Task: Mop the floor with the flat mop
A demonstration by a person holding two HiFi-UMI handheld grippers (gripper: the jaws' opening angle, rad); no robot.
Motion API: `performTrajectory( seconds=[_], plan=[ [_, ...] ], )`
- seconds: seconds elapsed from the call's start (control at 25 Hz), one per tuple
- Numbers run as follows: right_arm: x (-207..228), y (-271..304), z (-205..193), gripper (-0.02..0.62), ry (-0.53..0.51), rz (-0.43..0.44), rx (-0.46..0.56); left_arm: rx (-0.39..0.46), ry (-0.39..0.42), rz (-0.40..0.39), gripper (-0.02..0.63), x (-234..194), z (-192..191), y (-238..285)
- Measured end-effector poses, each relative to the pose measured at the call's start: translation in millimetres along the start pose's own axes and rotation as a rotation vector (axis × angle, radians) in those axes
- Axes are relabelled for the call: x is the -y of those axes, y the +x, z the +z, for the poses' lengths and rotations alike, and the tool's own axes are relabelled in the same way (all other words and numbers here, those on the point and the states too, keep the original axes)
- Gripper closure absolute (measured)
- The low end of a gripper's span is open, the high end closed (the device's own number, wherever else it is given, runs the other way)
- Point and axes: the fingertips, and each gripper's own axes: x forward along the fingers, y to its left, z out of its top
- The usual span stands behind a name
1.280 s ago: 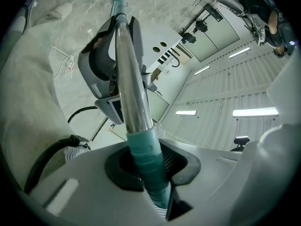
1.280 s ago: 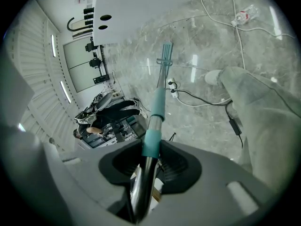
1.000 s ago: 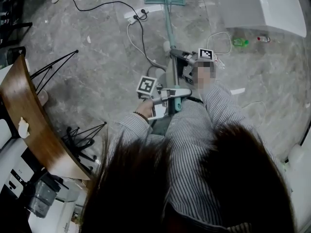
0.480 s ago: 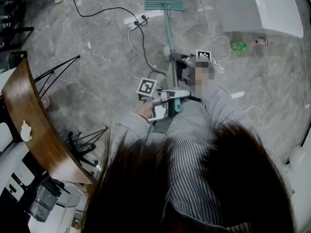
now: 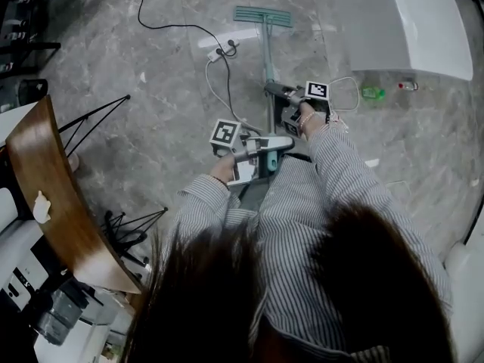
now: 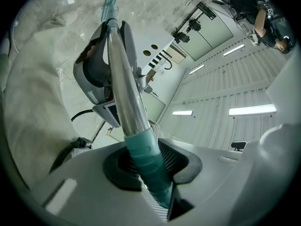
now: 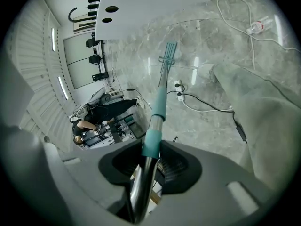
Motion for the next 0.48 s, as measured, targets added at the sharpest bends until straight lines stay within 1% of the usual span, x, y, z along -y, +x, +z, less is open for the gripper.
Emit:
performTrajectory(
  seconds=[0.16,0.28,0.48],
  plan=[
    [-31.5,29.5,42.6,0.474,0.005,0.012,-0.01,0.027,0.006,-0.013,0.503,20.9,57.4,4.2],
    [-54.0,44.6,73.6,0.476,0.028,0.033,0.0,0.034,0.009,0.001,0.503,29.4,96.2,11.8],
    [-108.6,65.2,144.0,0.476,0.019,0.028,-0.009,0.035,0.018,0.01,0.505,58.7,174.7,47.1]
  ],
)
